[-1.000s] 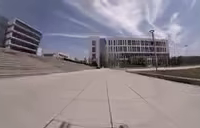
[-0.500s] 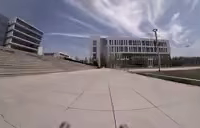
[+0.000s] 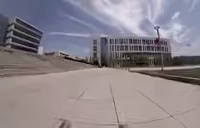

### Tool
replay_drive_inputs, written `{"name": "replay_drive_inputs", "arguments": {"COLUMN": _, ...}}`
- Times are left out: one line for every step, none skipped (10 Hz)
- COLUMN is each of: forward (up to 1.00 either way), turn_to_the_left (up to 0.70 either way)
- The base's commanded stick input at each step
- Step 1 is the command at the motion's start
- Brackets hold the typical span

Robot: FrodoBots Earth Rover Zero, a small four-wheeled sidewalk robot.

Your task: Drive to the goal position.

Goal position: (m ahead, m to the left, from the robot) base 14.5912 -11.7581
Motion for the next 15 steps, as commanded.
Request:
{"name": "replay_drive_inputs", "arguments": {"forward": 0.7, "turn_to_the_left": 0.0}}
{"name": "replay_drive_inputs", "arguments": {"forward": 0.7, "turn_to_the_left": 0.0}}
{"name": "replay_drive_inputs", "arguments": {"forward": 0.7, "turn_to_the_left": 0.0}}
{"name": "replay_drive_inputs", "arguments": {"forward": 0.7, "turn_to_the_left": 0.0}}
{"name": "replay_drive_inputs", "arguments": {"forward": 0.7, "turn_to_the_left": 0.0}}
{"name": "replay_drive_inputs", "arguments": {"forward": 0.7, "turn_to_the_left": 0.0}}
{"name": "replay_drive_inputs", "arguments": {"forward": 0.7, "turn_to_the_left": 0.0}}
{"name": "replay_drive_inputs", "arguments": {"forward": 0.7, "turn_to_the_left": 0.0}}
{"name": "replay_drive_inputs", "arguments": {"forward": 0.7, "turn_to_the_left": 0.0}}
{"name": "replay_drive_inputs", "arguments": {"forward": 0.7, "turn_to_the_left": 0.0}}
{"name": "replay_drive_inputs", "arguments": {"forward": 0.7, "turn_to_the_left": 0.0}}
{"name": "replay_drive_inputs", "arguments": {"forward": 0.7, "turn_to_the_left": 0.0}}
{"name": "replay_drive_inputs", "arguments": {"forward": 0.7, "turn_to_the_left": 0.0}}
{"name": "replay_drive_inputs", "arguments": {"forward": 0.7, "turn_to_the_left": 0.0}}
{"name": "replay_drive_inputs", "arguments": {"forward": 0.7, "turn_to_the_left": 0.0}}
